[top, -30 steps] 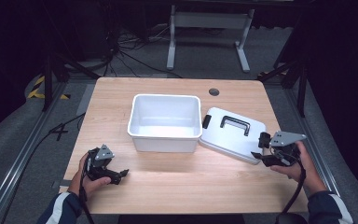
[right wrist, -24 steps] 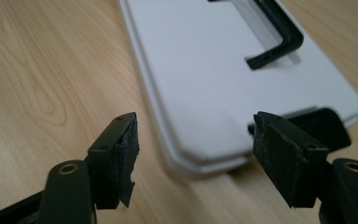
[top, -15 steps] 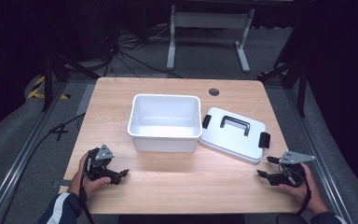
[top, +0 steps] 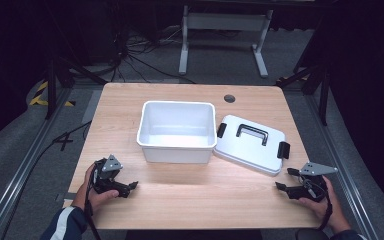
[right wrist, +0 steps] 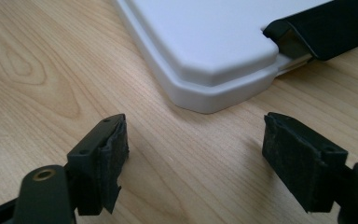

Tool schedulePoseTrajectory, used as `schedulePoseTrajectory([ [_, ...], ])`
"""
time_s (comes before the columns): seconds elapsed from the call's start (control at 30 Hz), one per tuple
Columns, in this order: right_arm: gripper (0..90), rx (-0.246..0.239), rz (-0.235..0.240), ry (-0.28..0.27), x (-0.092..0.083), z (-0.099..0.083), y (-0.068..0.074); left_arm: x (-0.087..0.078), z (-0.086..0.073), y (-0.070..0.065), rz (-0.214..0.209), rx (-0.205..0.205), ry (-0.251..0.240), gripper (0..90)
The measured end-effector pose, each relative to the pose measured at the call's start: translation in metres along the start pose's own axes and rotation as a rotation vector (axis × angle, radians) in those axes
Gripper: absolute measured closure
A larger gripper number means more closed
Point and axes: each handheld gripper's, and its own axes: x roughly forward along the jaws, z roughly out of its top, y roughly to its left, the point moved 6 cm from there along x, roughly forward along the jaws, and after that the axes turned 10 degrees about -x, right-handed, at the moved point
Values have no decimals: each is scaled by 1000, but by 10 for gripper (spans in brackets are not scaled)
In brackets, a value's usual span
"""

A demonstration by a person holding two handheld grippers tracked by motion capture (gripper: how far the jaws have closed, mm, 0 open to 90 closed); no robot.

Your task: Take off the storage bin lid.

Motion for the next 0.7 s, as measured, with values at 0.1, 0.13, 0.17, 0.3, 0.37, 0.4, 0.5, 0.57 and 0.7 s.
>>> schedulePoseTrajectory([
  [0.1, 223, 0, -2, 0, 0, 0, 0, 0, 0, 0, -4, 7, 1, 2],
  [0.13, 224, 0, -2, 0, 0, 0, 0, 0, 0, -1, -9, -3, 3, 2],
  [0.17, 223, 0, -2, 0, 0, 0, 0, 0, 0, -1, -7, -4, 2, 2],
  [0.3, 219, 0, -3, 1, 0, 0, 0, 0, 0, -1, -7, -5, 2, 2],
  [0.37, 215, 1, -4, 2, 0, 0, 0, 0, 0, 0, -6, -1, 3, 1],
  [0.4, 215, 1, -4, 2, 0, 0, 0, 0, 0, 0, -6, -1, 3, 2],
  [0.5, 209, 2, -6, 4, 0, 0, -1, 0, 0, 0, -6, -1, 3, 2],
  [0.57, 209, 2, -7, 4, 0, 0, -1, 0, 0, 0, -7, 0, 4, 2],
  [0.7, 208, 2, -7, 4, 0, 0, -1, 1, 1, 0, -6, 5, 2, 1],
])
